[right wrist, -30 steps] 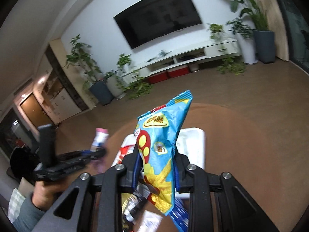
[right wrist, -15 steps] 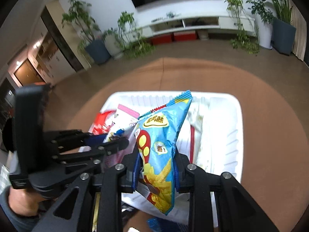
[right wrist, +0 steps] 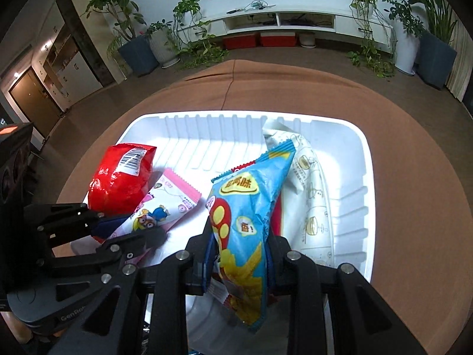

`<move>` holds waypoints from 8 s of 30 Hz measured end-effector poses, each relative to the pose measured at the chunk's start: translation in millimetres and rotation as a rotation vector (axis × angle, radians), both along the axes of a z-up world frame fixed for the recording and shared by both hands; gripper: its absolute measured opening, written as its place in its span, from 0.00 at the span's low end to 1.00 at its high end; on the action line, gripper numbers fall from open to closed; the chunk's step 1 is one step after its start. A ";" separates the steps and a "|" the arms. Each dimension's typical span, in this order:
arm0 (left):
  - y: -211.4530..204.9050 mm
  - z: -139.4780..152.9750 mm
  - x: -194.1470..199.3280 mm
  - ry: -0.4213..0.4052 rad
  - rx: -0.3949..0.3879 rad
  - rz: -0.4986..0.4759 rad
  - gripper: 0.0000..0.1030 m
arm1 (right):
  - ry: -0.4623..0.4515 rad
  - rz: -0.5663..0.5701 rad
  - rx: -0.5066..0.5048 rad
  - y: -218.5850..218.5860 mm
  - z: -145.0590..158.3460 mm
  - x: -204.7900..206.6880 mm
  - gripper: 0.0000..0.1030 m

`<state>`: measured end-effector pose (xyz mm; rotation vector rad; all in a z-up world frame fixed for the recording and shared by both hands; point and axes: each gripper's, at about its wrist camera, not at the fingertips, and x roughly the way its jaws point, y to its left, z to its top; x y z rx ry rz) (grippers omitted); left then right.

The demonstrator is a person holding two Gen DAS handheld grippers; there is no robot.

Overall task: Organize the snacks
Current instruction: 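Carry the pink packet and blue chip bag into the tray and release both, then withdraw both tools and move the right tool to the orange bar, then grasp the green-striped nut bag with the left tool while the right tool grasps the orange bar, then lift the nut bag and orange bar toward the white tray, then lower the nut bag and orange bar into the tray and open both tools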

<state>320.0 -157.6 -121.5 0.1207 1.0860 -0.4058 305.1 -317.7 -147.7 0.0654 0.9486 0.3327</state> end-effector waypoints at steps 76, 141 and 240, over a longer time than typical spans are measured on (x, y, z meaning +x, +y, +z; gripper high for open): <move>83.3 64.0 -318.0 -0.147 -0.147 0.150 0.99 | 0.012 0.002 -0.098 59.3 -12.7 -302.5 0.35; 74.4 20.9 -314.6 -0.020 -0.265 0.036 0.23 | 0.015 -0.019 -0.086 27.9 -14.8 -298.8 0.24; 12.1 39.2 -35.5 -0.143 -0.136 0.013 0.65 | -0.076 -0.091 0.126 16.3 49.5 -19.9 0.36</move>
